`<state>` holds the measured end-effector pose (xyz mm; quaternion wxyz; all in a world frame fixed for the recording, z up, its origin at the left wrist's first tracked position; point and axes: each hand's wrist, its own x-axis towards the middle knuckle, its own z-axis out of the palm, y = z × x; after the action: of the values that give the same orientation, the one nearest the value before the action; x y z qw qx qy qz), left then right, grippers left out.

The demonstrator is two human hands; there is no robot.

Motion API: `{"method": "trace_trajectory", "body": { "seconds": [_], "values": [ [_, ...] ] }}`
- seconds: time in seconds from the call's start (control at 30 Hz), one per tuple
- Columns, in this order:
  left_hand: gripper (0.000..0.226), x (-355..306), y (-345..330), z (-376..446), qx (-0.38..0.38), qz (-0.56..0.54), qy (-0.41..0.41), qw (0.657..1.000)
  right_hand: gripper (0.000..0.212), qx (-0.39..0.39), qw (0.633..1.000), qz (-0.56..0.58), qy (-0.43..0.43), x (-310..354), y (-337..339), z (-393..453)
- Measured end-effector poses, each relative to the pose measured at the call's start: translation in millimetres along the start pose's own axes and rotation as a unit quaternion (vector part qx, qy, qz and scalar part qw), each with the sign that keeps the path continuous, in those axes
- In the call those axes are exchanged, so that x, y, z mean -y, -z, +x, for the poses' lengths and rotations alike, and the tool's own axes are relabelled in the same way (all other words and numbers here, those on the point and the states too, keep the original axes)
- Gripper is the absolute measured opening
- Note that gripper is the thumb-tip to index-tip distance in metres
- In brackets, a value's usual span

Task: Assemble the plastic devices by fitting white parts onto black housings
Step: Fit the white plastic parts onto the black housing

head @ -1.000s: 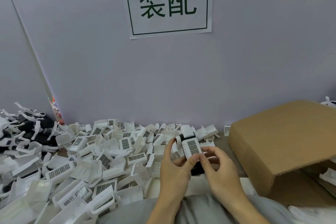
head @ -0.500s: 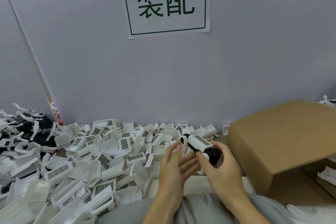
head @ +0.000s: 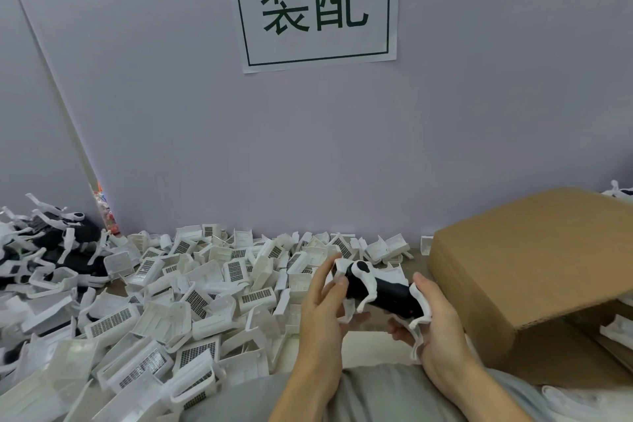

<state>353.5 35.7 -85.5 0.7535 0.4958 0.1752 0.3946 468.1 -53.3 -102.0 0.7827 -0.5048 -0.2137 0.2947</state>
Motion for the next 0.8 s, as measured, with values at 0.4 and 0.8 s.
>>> {"method": "trace_trajectory", "body": {
  "seconds": [0.4,0.8],
  "values": [
    [0.025,4.7,0.5,3.2,-0.045,0.027,0.008,0.999,0.036,-0.027,0.999,-0.016,0.021,1.8,-0.2,-2.7],
    [0.023,3.0,3.6,5.6,-0.038,-0.02,0.001,0.999,0.021,-0.012,0.912,-0.249,0.327,1.0,-8.7,-19.6]
  ]
}}
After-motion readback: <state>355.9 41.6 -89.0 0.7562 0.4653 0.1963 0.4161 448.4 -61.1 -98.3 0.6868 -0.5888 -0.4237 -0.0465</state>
